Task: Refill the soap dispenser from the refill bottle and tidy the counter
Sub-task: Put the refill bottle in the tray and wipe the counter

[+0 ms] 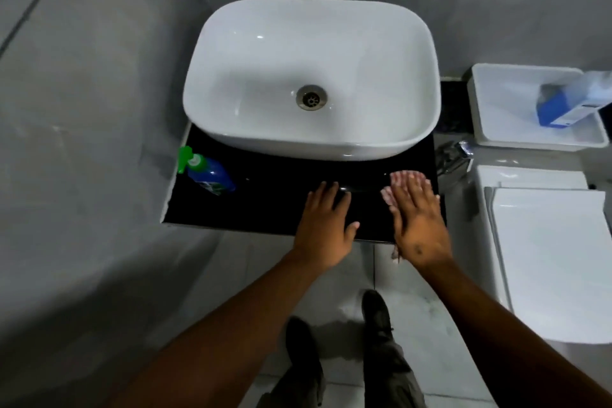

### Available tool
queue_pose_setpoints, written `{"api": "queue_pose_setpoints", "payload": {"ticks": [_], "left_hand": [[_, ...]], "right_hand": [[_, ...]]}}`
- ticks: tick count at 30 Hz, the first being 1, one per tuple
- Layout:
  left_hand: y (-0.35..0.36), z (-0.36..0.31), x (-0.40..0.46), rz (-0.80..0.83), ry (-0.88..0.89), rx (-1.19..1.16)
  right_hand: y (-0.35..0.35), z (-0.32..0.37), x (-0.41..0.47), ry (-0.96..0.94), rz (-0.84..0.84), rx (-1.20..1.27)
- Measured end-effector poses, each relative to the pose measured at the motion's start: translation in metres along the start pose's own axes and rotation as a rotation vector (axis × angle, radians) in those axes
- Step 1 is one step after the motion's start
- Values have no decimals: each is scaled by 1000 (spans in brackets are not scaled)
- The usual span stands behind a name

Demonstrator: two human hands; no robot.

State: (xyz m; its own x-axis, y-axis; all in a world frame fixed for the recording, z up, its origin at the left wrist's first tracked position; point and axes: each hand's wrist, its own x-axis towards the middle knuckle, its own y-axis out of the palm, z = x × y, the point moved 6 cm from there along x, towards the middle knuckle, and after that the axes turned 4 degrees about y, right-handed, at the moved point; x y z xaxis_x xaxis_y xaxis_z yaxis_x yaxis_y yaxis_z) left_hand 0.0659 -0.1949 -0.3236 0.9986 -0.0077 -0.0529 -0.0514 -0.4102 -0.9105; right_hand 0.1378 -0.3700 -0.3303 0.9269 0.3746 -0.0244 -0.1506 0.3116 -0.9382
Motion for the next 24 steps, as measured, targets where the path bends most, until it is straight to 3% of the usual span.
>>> {"api": "queue_pose_setpoints", "payload": {"ticks": [7, 11, 15, 20, 22, 24], "left_hand": [[36, -82, 87, 105, 245, 97], [53, -109, 122, 146, 261, 176], [63, -111, 129, 114, 225, 218], [69, -105, 127, 100, 233, 247], [71, -104, 126, 90, 242, 247], [71, -103, 126, 70, 253, 245]], "right_hand": [[-51, -95, 55, 266, -212, 363], [-88, -159, 85, 290, -268, 301], [-113, -224, 151, 409, -328, 511], [-102, -257, 247, 321, -191, 384], [-89, -268, 279, 303, -195, 173], [-67, -276, 300, 349, -119, 195]]}}
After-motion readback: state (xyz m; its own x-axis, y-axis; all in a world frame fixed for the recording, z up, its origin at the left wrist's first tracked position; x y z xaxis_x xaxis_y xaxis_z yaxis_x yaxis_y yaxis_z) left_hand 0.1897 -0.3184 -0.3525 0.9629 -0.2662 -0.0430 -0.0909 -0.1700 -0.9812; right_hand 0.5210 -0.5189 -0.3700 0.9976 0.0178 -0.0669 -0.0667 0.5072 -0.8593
